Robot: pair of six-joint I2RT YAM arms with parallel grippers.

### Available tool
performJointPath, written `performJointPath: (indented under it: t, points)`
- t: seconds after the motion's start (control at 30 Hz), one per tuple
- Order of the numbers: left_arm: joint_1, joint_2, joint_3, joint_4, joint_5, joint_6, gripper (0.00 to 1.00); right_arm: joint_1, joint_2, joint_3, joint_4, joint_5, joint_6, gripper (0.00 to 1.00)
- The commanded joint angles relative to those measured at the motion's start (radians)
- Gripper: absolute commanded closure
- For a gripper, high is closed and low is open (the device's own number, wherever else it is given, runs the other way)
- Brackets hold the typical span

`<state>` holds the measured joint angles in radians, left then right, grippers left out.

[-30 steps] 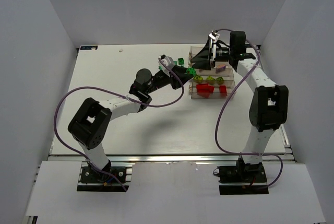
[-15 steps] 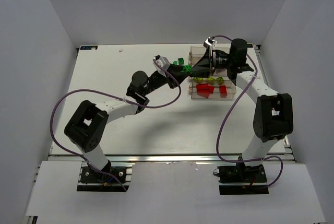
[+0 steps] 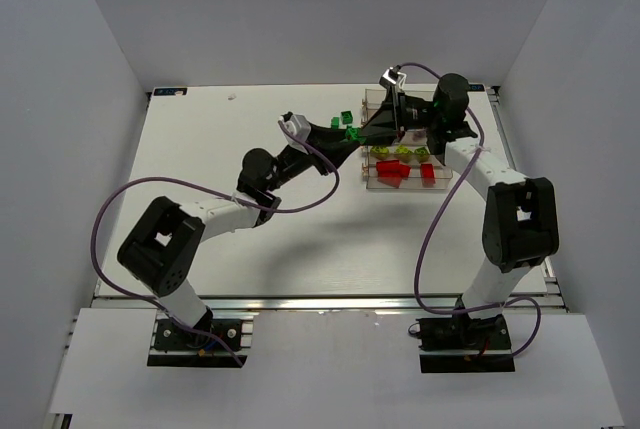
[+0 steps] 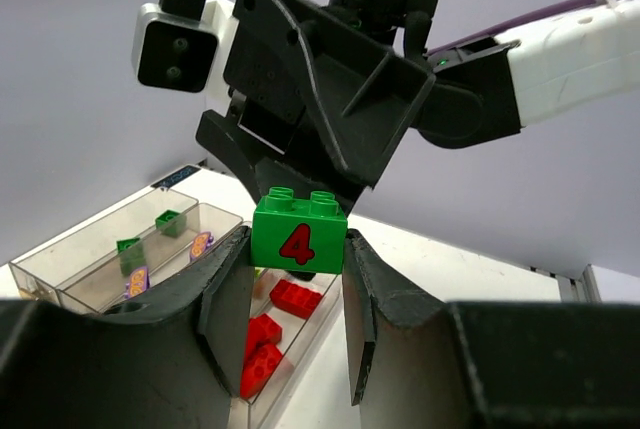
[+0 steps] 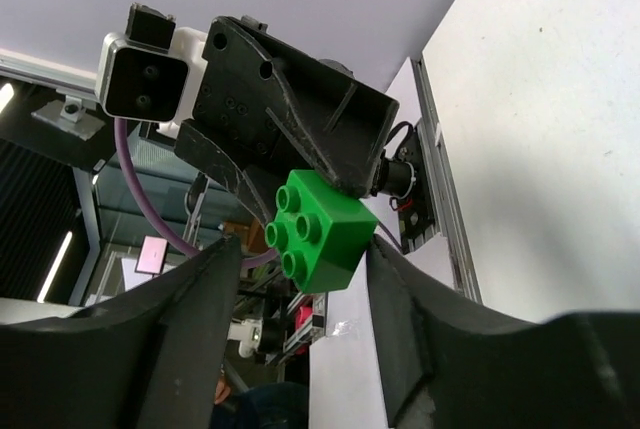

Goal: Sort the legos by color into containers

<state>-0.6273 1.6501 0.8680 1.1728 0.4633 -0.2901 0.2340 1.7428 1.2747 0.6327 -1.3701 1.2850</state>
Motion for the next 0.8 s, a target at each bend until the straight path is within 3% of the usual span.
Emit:
performJointPath:
  t: [0.0, 0.27, 0.3, 0.43, 0.47, 0.5, 0.53, 0.6, 0.7, 0.77]
  points:
    - [0.0, -0.052, -0.009, 0.042, 0.001, -0.026, 1.0, 0.024, 0.006, 0.049, 0.044, 0.002, 0.017, 0.44]
    - [0.0, -0.062, -0.021, 0.053, -0.005, -0.044, 0.97, 0.028, 0.011, 0.058, 0.056, 0.017, 0.033, 0.79]
    - [0.0, -0.065, -0.029, 0.059, -0.014, -0.046, 0.84, 0.028, 0.012, 0.057, 0.073, 0.016, 0.045, 0.84]
    - [0.0, -0.088, -0.049, 0.05, -0.048, -0.057, 0.61, 0.03, 0.02, 0.052, 0.139, 0.022, 0.076, 0.96]
    - [0.0, -0.093, -0.05, 0.03, -0.052, -0.055, 0.52, 0.03, 0.024, 0.051, 0.151, 0.022, 0.08, 0.98]
    - [0.0, -0.105, -0.052, 0.018, -0.058, -0.054, 0.34, 0.027, 0.026, 0.049, 0.163, 0.02, 0.089, 1.0]
    - [0.0, -0.111, -0.052, 0.007, -0.061, -0.046, 0.27, 0.027, 0.029, 0.049, 0.18, 0.02, 0.094, 1.0]
    - [0.0, -0.13, -0.053, -0.022, -0.066, -0.037, 0.22, 0.025, 0.034, 0.051, 0.188, 0.023, 0.096, 1.0]
    - [0.0, -0.162, -0.057, -0.079, -0.103, -0.023, 0.02, 0.018, 0.047, 0.066, 0.185, 0.019, 0.065, 1.0]
    - [0.001, -0.18, -0.063, -0.134, -0.139, -0.003, 0.02, 0.002, 0.06, 0.115, 0.003, 0.028, -0.1, 1.0]
